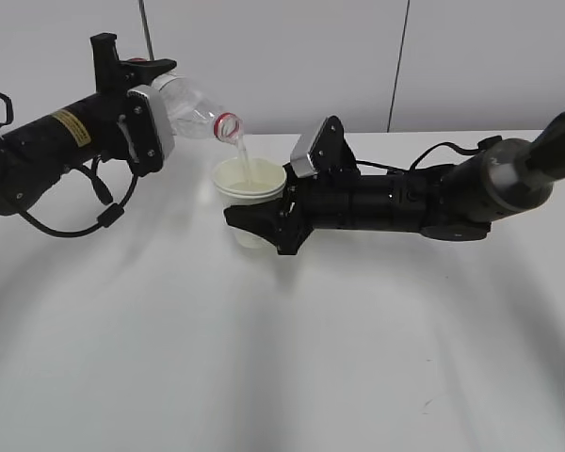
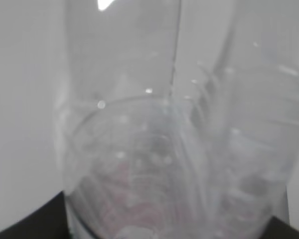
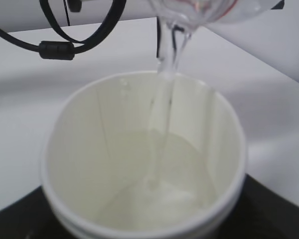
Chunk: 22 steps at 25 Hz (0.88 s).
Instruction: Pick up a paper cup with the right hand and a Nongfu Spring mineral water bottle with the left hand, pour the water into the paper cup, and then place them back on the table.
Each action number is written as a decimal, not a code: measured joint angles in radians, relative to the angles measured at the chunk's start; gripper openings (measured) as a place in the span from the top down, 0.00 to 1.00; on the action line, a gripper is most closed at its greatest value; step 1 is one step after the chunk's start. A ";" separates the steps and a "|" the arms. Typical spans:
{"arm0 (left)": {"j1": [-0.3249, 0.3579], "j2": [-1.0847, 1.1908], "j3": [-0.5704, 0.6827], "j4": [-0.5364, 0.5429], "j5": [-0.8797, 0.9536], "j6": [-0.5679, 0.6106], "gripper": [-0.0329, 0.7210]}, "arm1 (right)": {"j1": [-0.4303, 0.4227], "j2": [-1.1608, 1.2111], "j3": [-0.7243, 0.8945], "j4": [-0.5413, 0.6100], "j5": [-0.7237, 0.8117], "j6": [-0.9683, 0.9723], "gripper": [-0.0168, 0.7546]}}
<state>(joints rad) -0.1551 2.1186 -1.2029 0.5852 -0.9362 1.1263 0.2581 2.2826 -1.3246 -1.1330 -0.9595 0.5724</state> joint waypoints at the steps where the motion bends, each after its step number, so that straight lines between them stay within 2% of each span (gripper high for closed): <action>1: 0.000 0.000 0.000 -0.004 0.000 -0.020 0.46 | 0.000 0.000 0.000 0.008 0.000 0.000 0.35; 12: -0.040 0.000 0.000 -0.027 0.063 -0.373 0.46 | 0.000 0.000 -0.008 0.107 0.008 -0.038 0.35; 22: -0.041 0.000 0.000 -0.066 0.150 -1.005 0.46 | -0.030 0.000 -0.008 0.220 0.047 -0.095 0.35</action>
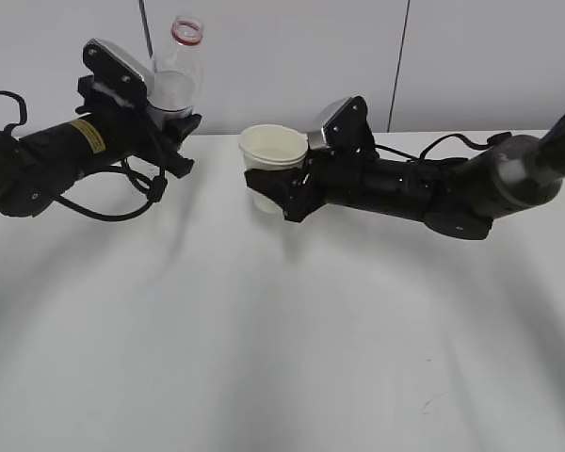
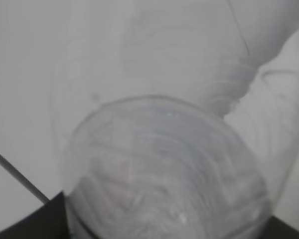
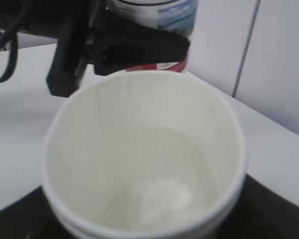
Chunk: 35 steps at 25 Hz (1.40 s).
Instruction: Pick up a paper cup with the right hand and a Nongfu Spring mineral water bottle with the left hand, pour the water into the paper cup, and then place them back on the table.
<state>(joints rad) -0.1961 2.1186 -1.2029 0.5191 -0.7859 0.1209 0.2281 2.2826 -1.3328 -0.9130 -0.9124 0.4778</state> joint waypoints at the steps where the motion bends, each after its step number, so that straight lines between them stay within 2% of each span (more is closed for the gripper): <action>1: 0.000 0.000 0.000 0.000 0.012 -0.064 0.46 | -0.011 0.000 0.000 0.009 0.003 -0.008 0.35; 5: 0.000 0.000 0.000 0.001 0.039 -0.243 0.45 | -0.072 0.001 0.000 0.034 0.021 -0.012 0.35; 9: 0.000 0.000 0.000 0.004 0.042 -0.327 0.45 | -0.136 0.004 0.000 0.045 0.021 -0.018 0.35; 19: 0.000 0.000 0.000 0.005 0.042 -0.384 0.45 | -0.240 0.012 0.000 0.050 0.036 -0.050 0.35; 26: 0.000 0.000 0.000 0.006 0.042 -0.390 0.45 | -0.246 0.022 -0.002 0.095 0.062 -0.096 0.35; 35: 0.000 0.000 0.000 0.007 0.043 -0.390 0.45 | -0.246 0.106 -0.002 0.144 0.018 -0.130 0.35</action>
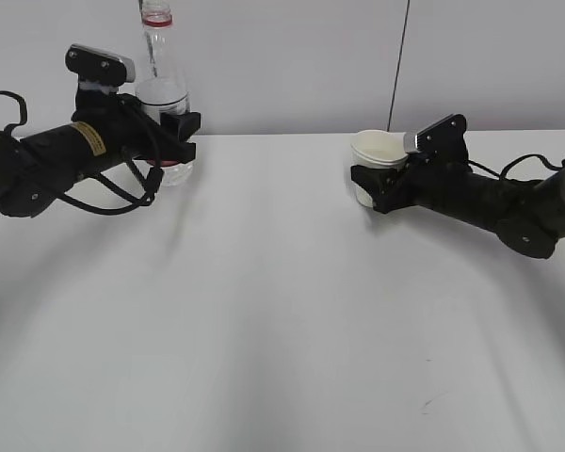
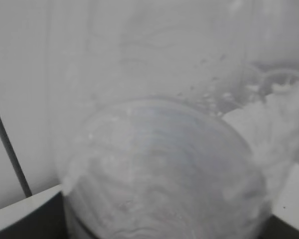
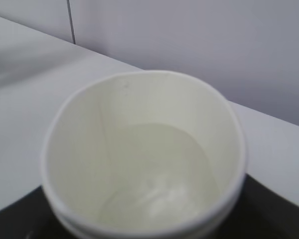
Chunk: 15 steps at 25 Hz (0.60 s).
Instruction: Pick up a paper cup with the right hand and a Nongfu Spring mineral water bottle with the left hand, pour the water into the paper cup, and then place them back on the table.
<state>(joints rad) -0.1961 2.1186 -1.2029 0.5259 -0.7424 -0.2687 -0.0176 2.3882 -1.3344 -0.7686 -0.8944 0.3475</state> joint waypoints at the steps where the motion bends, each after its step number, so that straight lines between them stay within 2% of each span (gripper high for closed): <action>1: 0.000 0.000 0.000 0.000 0.000 0.000 0.45 | 0.000 0.000 0.000 0.000 0.000 -0.007 0.35; 9: 0.000 0.000 0.000 0.000 0.004 -0.002 0.45 | 0.000 0.043 0.000 0.002 -0.081 -0.019 0.35; 15: 0.000 0.000 0.000 0.000 0.013 -0.003 0.45 | 0.000 0.046 0.000 0.002 -0.087 -0.019 0.20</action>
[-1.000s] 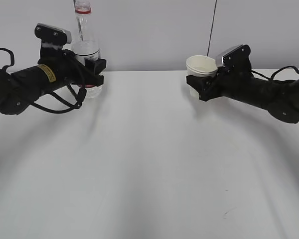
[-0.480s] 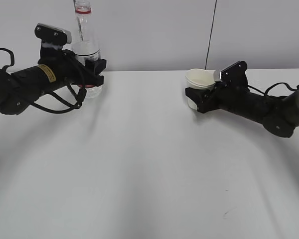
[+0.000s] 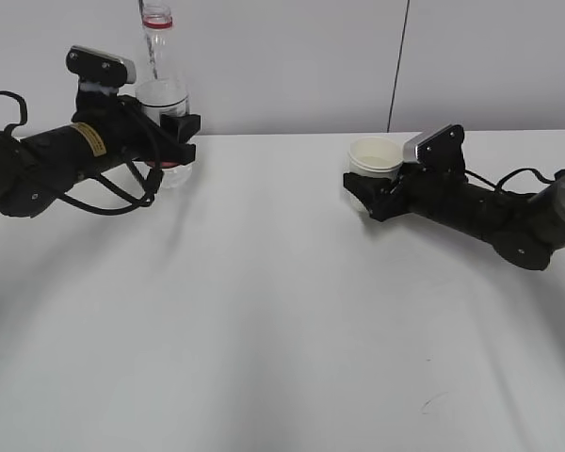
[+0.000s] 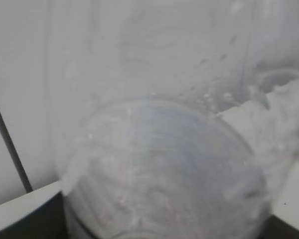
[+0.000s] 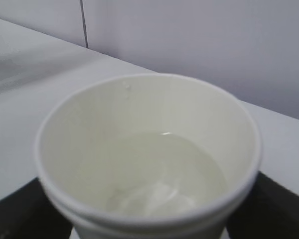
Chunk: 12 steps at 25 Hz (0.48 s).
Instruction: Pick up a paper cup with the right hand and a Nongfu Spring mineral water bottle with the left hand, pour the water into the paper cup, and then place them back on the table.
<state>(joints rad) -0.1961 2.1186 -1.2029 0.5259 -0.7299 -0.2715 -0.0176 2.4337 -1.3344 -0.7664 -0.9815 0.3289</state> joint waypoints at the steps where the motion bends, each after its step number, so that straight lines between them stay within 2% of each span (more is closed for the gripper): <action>1: 0.000 0.000 0.000 0.000 0.002 0.000 0.45 | 0.000 0.000 0.000 0.002 -0.002 -0.001 0.19; 12: 0.000 0.000 0.000 0.041 0.002 0.000 0.45 | -0.001 0.000 0.034 0.000 0.021 0.020 0.16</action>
<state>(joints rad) -0.1962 2.1186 -1.2029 0.5669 -0.7277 -0.2715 -0.0185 2.4337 -1.3008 -0.7660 -0.9606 0.3488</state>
